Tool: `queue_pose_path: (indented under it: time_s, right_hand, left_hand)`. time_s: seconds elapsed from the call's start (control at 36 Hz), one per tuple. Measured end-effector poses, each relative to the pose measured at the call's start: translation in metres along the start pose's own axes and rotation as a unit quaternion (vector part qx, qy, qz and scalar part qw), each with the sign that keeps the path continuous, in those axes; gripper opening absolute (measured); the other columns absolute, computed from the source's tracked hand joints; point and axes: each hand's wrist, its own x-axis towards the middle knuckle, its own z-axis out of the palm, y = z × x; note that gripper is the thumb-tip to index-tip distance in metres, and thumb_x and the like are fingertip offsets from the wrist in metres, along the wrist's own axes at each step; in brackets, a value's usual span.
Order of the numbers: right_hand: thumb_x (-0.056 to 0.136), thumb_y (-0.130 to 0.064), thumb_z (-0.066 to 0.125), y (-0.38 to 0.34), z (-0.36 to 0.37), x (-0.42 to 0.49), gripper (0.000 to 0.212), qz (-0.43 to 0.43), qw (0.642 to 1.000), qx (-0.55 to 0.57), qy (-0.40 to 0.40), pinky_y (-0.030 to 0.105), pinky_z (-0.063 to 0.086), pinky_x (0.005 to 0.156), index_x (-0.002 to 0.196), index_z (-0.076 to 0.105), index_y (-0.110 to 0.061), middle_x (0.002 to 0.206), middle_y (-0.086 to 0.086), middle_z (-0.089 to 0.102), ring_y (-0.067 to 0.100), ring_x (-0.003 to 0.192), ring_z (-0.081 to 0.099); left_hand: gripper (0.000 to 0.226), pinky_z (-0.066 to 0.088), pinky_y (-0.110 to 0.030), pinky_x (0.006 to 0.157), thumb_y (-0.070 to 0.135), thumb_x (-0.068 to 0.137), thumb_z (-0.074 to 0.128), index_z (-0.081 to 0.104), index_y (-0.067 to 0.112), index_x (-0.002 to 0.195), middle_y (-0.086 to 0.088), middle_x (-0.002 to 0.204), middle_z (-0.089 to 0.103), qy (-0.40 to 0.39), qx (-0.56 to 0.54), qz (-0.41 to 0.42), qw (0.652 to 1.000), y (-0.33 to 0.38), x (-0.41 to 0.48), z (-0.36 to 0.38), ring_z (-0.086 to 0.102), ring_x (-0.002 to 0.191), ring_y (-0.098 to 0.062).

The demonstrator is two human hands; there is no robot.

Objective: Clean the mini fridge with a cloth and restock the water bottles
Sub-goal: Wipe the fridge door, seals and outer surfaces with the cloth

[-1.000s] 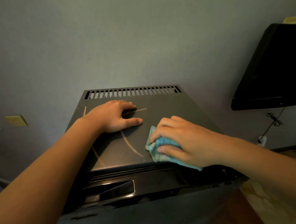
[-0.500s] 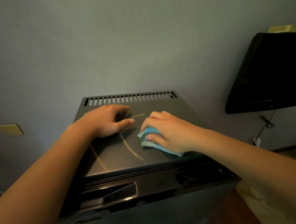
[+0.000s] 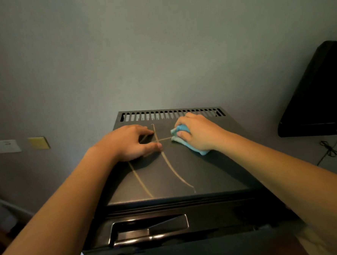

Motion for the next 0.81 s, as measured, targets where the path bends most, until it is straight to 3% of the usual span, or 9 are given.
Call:
queue_pose_path:
  time_s: [0.08, 0.22, 0.31, 0.39, 0.53, 0.64, 0.72, 0.81]
  right_hand:
    - [0.100, -0.038, 0.056, -0.018, -0.005, -0.040, 0.023, -0.089, 0.995, 0.037, -0.014, 0.042, 0.041, 0.101, 0.122, 0.059, -0.030, 0.119, -0.006, 0.051, 0.021, 0.116, 0.049]
    - [0.099, -0.044, 0.054, -0.039, -0.004, -0.101, 0.021, -0.210, 0.975, 0.061, -0.029, 0.017, 0.035, 0.097, 0.120, 0.055, -0.043, 0.115, -0.024, 0.045, 0.001, 0.110, 0.045]
    - [0.099, -0.042, 0.055, -0.038, -0.001, -0.094, 0.021, -0.194, 0.978, 0.073, -0.031, 0.028, 0.039, 0.100, 0.121, 0.057, -0.040, 0.117, -0.018, 0.048, 0.007, 0.112, 0.047]
    - [0.100, -0.039, 0.054, -0.034, 0.000, -0.057, 0.024, -0.119, 0.992, 0.039, -0.005, 0.042, 0.041, 0.101, 0.122, 0.059, -0.032, 0.119, -0.006, 0.050, 0.019, 0.114, 0.048]
    - [0.104, -0.040, 0.048, -0.033, 0.004, -0.009, 0.028, -0.027, 1.000, 0.003, 0.009, 0.042, 0.043, 0.096, 0.129, 0.053, -0.028, 0.126, -0.001, 0.048, 0.025, 0.118, 0.045]
    - [0.102, -0.041, 0.050, -0.041, 0.003, -0.032, 0.023, -0.062, 0.998, 0.008, 0.012, 0.044, 0.044, 0.096, 0.123, 0.053, -0.031, 0.120, -0.004, 0.048, 0.023, 0.114, 0.046]
    - [0.099, -0.041, 0.055, -0.051, 0.004, -0.071, 0.021, -0.153, 0.987, 0.044, 0.006, 0.038, 0.042, 0.096, 0.120, 0.056, -0.034, 0.117, -0.009, 0.049, 0.018, 0.109, 0.047]
    - [0.098, -0.043, 0.055, -0.052, 0.005, -0.084, 0.021, -0.177, 0.981, 0.074, -0.021, 0.033, 0.041, 0.096, 0.118, 0.056, -0.037, 0.115, -0.015, 0.048, 0.012, 0.110, 0.047]
  left_hand:
    - [0.074, 0.033, -0.036, 0.115, 0.077, 0.087, 0.051, 0.049, 0.036, 0.148, 0.008, 0.159, 0.040, 0.016, -0.004, 0.013, 1.000, -0.005, 0.000, 0.005, 0.040, 0.144, -0.017]
    - [0.068, 0.032, -0.037, 0.116, 0.071, 0.090, 0.052, 0.049, 0.035, 0.148, 0.008, 0.159, 0.039, 0.024, -0.008, 0.009, 1.000, -0.002, -0.001, 0.007, 0.038, 0.145, -0.018]
    - [0.067, 0.032, -0.037, 0.117, 0.070, 0.091, 0.051, 0.049, 0.035, 0.147, 0.008, 0.159, 0.040, 0.028, -0.004, 0.002, 1.000, 0.002, -0.001, 0.007, 0.038, 0.145, -0.017]
    - [0.063, 0.028, -0.033, 0.117, 0.065, 0.094, 0.051, 0.050, 0.033, 0.148, 0.007, 0.160, 0.039, 0.030, -0.019, -0.001, 0.999, 0.003, -0.003, 0.008, 0.036, 0.146, -0.017]
    - [0.051, 0.026, -0.033, 0.118, 0.053, 0.100, 0.047, 0.050, 0.034, 0.147, 0.008, 0.160, 0.039, 0.038, -0.033, -0.010, 0.999, 0.003, -0.004, 0.009, 0.034, 0.147, -0.016]
    - [0.044, 0.024, -0.032, 0.120, 0.041, 0.104, 0.046, 0.053, 0.033, 0.146, 0.007, 0.160, 0.040, 0.048, -0.050, -0.006, 0.998, 0.001, -0.002, 0.012, 0.035, 0.148, -0.017]
    - [0.042, 0.023, -0.030, 0.119, 0.035, 0.105, 0.046, 0.054, 0.031, 0.146, 0.006, 0.159, 0.041, 0.048, -0.055, 0.003, 0.997, -0.003, 0.000, 0.012, 0.035, 0.147, -0.016]
    - [0.041, 0.025, -0.031, 0.120, 0.034, 0.106, 0.045, 0.053, 0.031, 0.146, 0.007, 0.157, 0.043, 0.044, -0.050, 0.008, 0.998, -0.007, 0.001, 0.009, 0.036, 0.146, -0.015]
